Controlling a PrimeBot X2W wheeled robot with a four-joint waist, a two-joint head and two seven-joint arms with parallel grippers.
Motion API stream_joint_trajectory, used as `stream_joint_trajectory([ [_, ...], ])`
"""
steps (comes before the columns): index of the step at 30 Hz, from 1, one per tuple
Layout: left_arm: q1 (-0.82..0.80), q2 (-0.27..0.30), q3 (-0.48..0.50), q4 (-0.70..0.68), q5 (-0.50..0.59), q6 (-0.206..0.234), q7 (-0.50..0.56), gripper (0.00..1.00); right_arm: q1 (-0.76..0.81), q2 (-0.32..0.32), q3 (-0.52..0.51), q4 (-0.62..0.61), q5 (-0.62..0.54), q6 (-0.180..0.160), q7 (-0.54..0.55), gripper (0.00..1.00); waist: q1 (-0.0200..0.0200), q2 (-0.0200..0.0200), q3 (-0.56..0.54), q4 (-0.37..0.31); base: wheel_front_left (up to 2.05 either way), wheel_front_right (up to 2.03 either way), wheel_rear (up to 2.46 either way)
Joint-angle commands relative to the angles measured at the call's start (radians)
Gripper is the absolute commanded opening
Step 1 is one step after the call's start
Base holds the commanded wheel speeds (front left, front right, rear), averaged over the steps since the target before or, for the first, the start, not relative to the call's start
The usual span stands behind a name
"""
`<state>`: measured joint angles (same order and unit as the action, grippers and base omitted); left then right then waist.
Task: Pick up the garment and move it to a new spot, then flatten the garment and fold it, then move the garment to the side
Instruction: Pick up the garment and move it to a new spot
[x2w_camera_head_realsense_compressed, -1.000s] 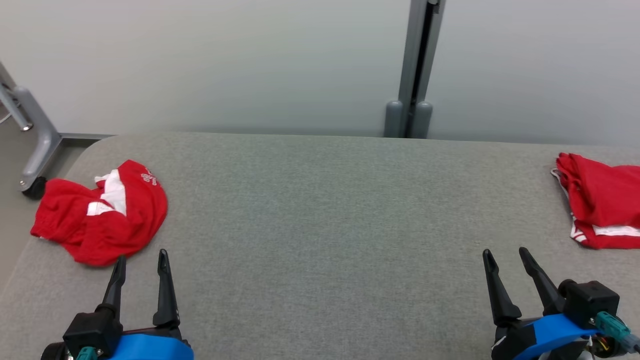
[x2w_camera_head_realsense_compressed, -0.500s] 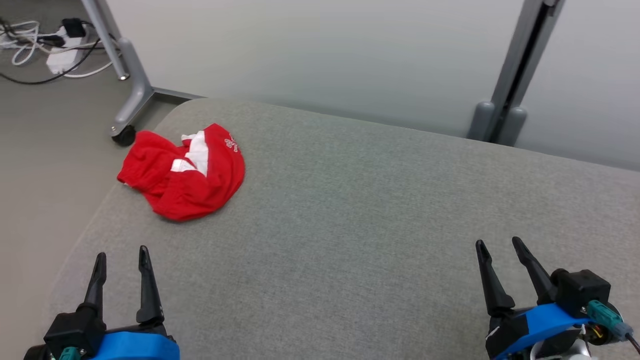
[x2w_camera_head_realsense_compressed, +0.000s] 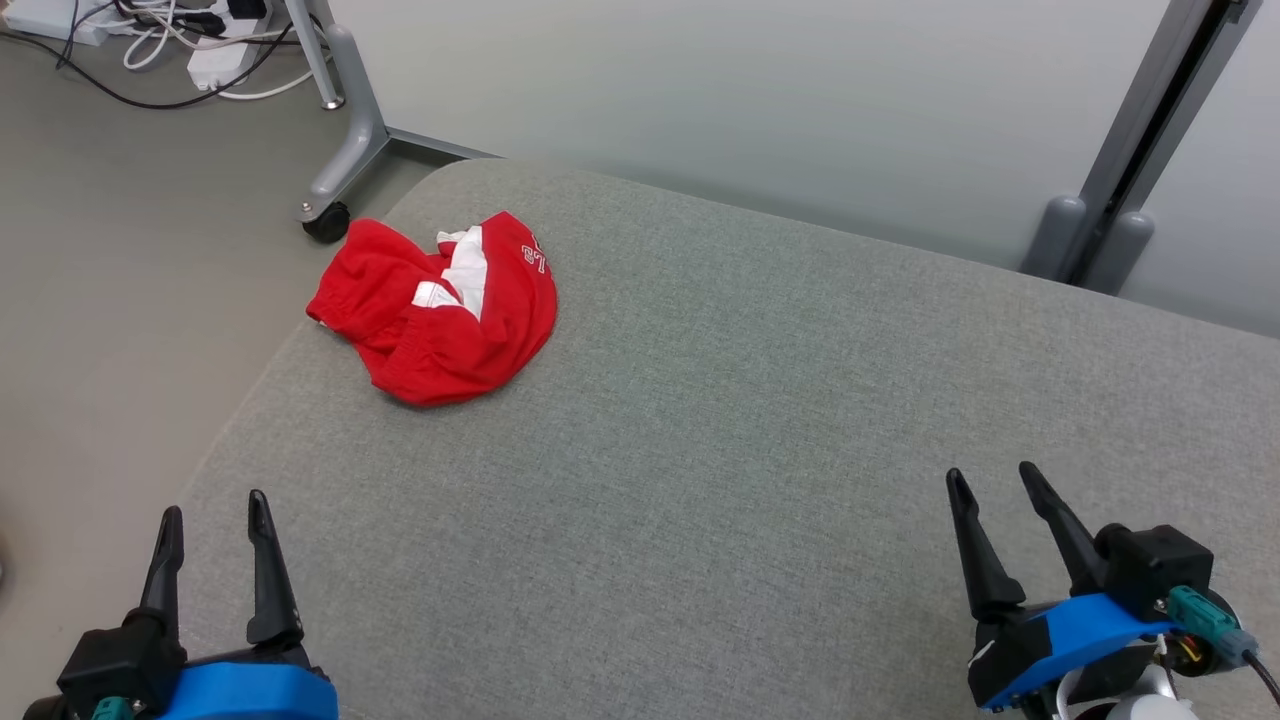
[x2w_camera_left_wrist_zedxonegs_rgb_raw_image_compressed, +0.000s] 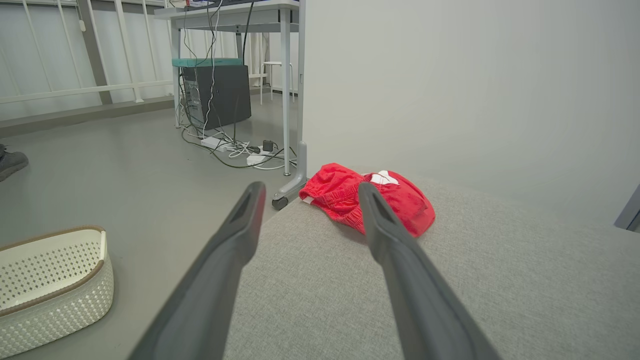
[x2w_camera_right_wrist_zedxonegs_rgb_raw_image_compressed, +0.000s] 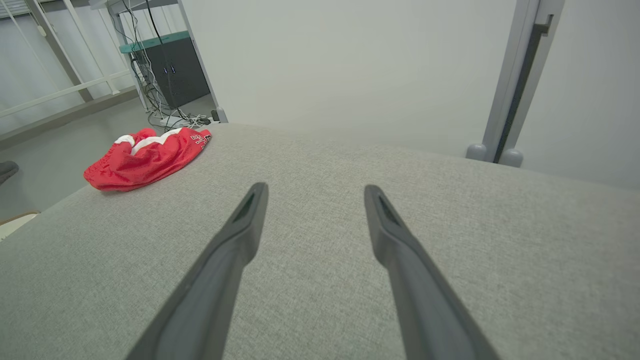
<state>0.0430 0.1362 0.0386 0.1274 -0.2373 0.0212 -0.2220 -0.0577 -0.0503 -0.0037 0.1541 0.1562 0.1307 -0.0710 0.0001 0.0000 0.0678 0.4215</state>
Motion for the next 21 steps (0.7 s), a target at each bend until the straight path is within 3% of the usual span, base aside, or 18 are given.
stream_joint_trajectory([
  [1, -0.016, 0.004, 0.002, 0.001, -0.004, 0.003, -0.005, 1.0, -0.013, 0.0, -0.006, 0.003, -0.005, 0.0, -0.001, 1.0, -0.0001, 0.0, 0.001, -0.001, 0.0, 0.0, 0.0],
  [10, -0.17, 0.043, 0.015, 0.037, -0.021, -0.013, -0.007, 1.0, -0.046, -0.001, -0.06, -0.035, -0.042, 0.0, 0.014, 1.0, -0.0001, 0.0, 0.061, -0.049, 0.0, 0.0, 0.0],
  [21, -0.505, 0.183, 0.083, 0.158, -0.064, -0.048, 0.029, 1.0, -0.103, -0.04, -0.087, -0.164, -0.098, 0.0, 0.063, 1.0, -0.0001, 0.0, 0.218, -0.19, 0.0, 0.0, 0.0],
])
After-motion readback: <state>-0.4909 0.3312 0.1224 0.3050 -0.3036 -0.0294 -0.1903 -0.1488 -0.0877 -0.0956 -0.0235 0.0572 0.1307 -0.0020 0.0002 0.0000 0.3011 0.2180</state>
